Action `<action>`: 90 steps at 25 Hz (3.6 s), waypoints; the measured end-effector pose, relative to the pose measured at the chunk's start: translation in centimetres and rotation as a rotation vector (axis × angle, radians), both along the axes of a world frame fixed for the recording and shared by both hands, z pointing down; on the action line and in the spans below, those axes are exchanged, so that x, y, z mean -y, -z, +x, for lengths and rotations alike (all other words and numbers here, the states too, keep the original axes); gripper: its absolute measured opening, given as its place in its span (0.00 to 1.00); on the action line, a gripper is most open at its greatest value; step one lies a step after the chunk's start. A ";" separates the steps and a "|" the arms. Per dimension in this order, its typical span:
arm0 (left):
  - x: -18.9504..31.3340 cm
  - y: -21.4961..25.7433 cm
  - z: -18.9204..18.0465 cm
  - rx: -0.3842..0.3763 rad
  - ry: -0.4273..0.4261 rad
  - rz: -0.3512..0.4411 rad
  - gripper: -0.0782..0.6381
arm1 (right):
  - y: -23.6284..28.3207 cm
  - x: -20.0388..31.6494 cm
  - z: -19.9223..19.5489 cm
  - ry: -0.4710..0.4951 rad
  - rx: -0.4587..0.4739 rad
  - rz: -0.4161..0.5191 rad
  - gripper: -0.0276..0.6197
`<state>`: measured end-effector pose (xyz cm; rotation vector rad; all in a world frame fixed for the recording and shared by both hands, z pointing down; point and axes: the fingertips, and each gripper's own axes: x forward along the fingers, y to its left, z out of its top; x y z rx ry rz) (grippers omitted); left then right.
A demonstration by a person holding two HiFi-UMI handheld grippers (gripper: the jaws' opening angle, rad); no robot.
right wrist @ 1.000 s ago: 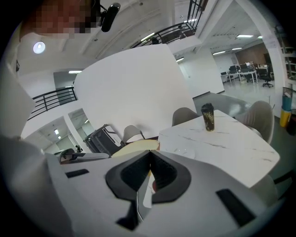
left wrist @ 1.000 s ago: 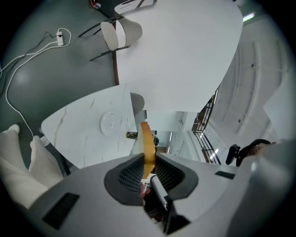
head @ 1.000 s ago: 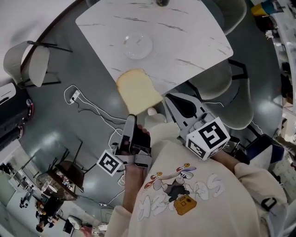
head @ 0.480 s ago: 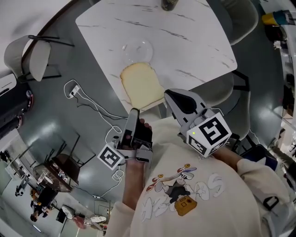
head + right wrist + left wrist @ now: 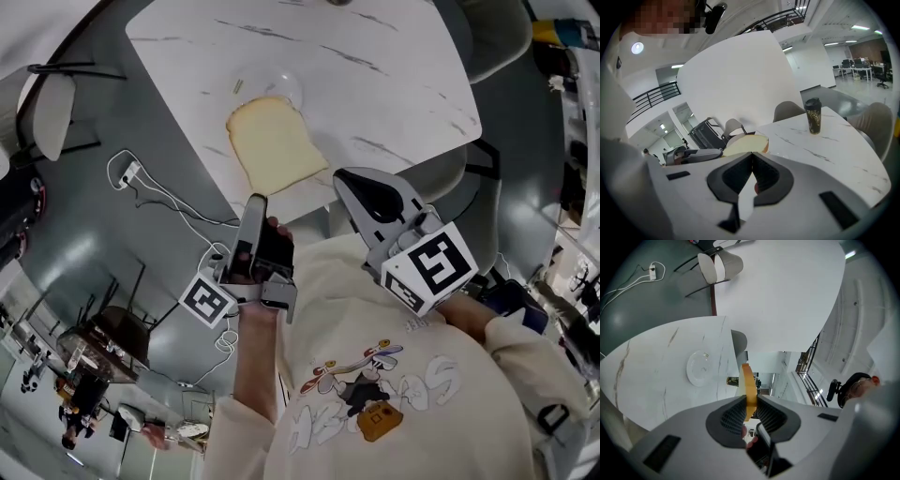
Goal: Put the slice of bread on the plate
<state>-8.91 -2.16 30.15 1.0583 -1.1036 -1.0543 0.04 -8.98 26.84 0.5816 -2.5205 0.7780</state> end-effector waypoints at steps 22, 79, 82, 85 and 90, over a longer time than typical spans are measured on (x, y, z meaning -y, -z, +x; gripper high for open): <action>5.4 -12.4 -4.0 0.004 -0.019 0.012 0.22 | -10.3 1.7 -3.7 0.061 -0.100 -0.059 0.05; 7.1 -20.9 -3.4 0.556 -0.337 -0.324 0.54 | -14.5 1.2 -2.5 -0.027 -0.140 -0.205 0.05; 6.7 -20.9 -3.2 0.626 -0.393 -0.321 0.54 | -14.5 1.1 -2.7 -0.028 -0.140 -0.206 0.05; 6.3 -20.8 -3.3 0.632 -0.407 -0.324 0.54 | -14.4 0.9 -3.0 -0.024 -0.140 -0.205 0.05; 5.1 -20.6 -3.4 0.641 -0.433 -0.353 0.54 | -14.2 0.6 -3.4 -0.022 -0.141 -0.201 0.05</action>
